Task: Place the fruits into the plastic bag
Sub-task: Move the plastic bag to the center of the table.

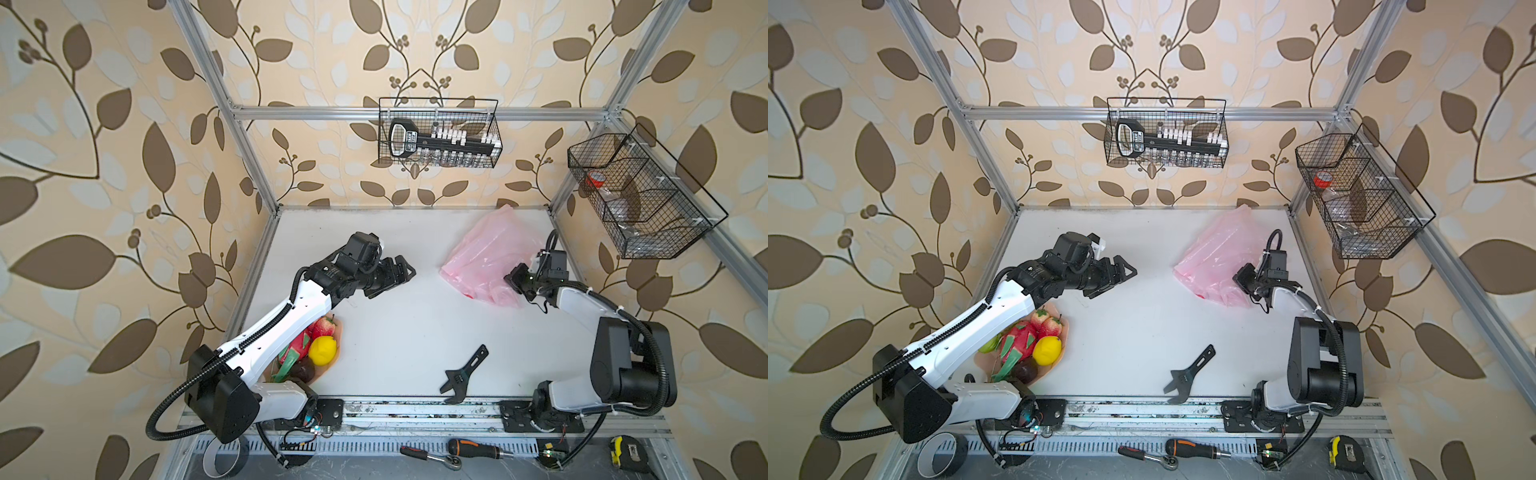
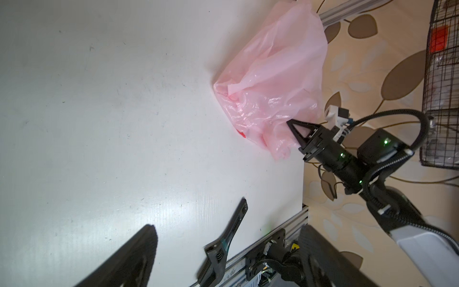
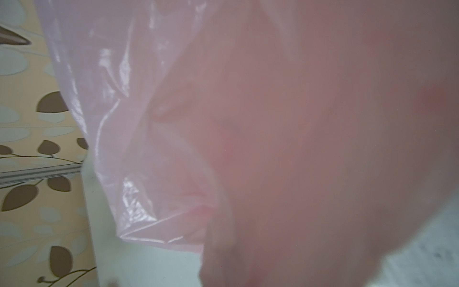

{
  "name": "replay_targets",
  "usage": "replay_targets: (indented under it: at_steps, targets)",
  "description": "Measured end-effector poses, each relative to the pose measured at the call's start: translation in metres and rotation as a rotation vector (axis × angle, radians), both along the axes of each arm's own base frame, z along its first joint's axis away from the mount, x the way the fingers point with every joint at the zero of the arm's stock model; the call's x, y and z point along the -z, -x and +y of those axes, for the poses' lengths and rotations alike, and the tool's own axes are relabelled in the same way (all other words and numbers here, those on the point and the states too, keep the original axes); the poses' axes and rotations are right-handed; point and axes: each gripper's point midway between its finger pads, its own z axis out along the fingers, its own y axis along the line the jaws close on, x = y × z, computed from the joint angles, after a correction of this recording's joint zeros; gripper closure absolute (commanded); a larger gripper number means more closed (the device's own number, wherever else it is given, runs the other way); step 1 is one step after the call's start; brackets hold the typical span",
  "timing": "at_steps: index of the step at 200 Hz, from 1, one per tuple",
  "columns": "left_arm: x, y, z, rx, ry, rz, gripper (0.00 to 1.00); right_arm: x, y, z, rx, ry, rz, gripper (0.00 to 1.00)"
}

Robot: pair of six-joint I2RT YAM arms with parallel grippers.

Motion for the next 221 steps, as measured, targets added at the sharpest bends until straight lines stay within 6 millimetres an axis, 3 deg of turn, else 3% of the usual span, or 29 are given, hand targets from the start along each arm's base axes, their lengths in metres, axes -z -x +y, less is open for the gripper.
replay_targets:
  at_steps: [26,52,57,73,92,115,143,163,178,221]
  targets:
    - [0.005,-0.006,0.002,-0.057,0.003,0.027,0.09,-0.018,0.002,0.064,-0.039,-0.123,-0.064,1.0]
    - [0.014,-0.014,0.007,-0.127,-0.016,0.055,0.08,-0.021,0.025,0.128,-0.048,-0.245,-0.079,1.0]
    - [0.015,-0.015,0.008,-0.138,-0.019,0.058,0.07,-0.019,0.032,0.138,-0.041,-0.262,-0.077,0.93]
    - [0.019,-0.019,0.014,-0.182,-0.037,0.061,0.05,-0.015,0.051,0.164,-0.023,-0.31,-0.058,0.54]
    - [0.022,-0.022,0.022,-0.231,-0.062,0.067,0.03,-0.023,0.059,0.18,-0.005,-0.351,-0.06,0.37]
    - [0.025,-0.022,0.034,-0.279,-0.095,0.075,0.02,-0.048,0.06,0.181,-0.006,-0.363,-0.09,0.25]
    - [0.017,-0.018,0.052,-0.323,-0.097,0.075,0.01,-0.107,0.067,0.17,-0.059,-0.327,-0.199,0.13]
    - [0.013,-0.013,0.058,-0.336,-0.088,0.087,0.01,-0.144,0.069,0.154,-0.11,-0.267,-0.29,0.11]
    - [0.017,-0.007,0.058,-0.334,-0.072,0.11,0.02,-0.151,0.064,0.139,-0.147,-0.194,-0.309,0.1]
    - [0.055,0.017,0.063,-0.352,-0.082,0.25,0.02,-0.139,0.029,0.112,-0.34,0.108,-0.248,0.07]
